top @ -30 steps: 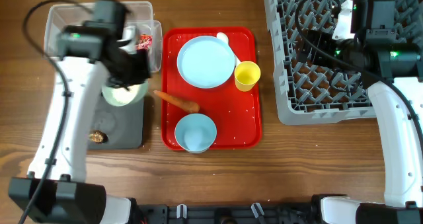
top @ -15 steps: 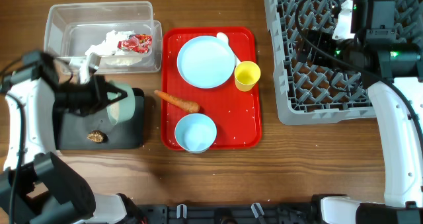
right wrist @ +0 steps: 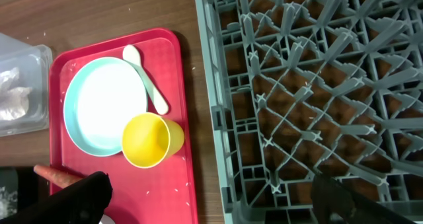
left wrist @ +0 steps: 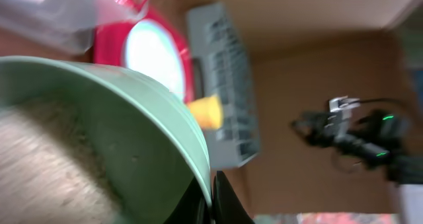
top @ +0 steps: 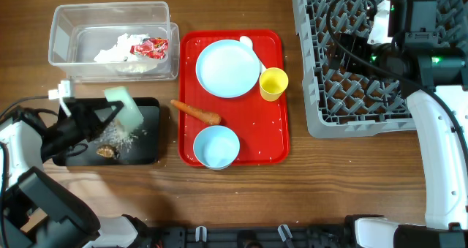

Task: Sort waste into correct bins and load items into the dishwasher rack
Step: 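Tip the green bowl over the black tray to pour out rice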

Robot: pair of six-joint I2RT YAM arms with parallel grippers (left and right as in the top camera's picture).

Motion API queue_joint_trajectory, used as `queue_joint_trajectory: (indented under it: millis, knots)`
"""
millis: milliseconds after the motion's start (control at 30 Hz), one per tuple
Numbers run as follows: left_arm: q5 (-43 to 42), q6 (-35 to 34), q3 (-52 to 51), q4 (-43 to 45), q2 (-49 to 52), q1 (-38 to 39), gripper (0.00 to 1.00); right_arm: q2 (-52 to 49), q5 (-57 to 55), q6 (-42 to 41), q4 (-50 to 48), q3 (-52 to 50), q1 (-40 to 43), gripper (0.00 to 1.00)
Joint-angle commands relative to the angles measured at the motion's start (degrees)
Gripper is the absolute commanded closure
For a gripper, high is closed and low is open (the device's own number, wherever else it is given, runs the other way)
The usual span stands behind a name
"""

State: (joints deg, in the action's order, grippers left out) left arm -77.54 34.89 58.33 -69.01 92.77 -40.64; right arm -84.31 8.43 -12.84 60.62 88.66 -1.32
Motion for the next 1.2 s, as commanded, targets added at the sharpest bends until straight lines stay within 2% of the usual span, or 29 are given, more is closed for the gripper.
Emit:
queue_joint_trajectory:
  millis: [0, 167, 467, 1167]
  knots:
    - [-10.6, 1.7, -0.3, -1.1, -0.1, -1.0, 0.96, -0.7, -0.9, -0.9, 0.1, 0.9, 0.2, 0.00]
    - [-12.8, 0.0, -0.3, -2.3, -0.1, -1.0, 0.96, -0.7, -0.9, -0.9, 0.1, 0.9, 0.2, 0.00]
    - [-12.8, -9.8, -0.3, -2.6, -0.1, -1.0, 0.96, -0.7, -0.9, -0.8, 0.4, 0.9, 0.2, 0.00]
    - [-12.8, -10.5, -0.1, -2.5, -0.1, -0.9, 0.96, -0.7, -0.9, -0.8, 0.5, 0.9, 0.2, 0.00]
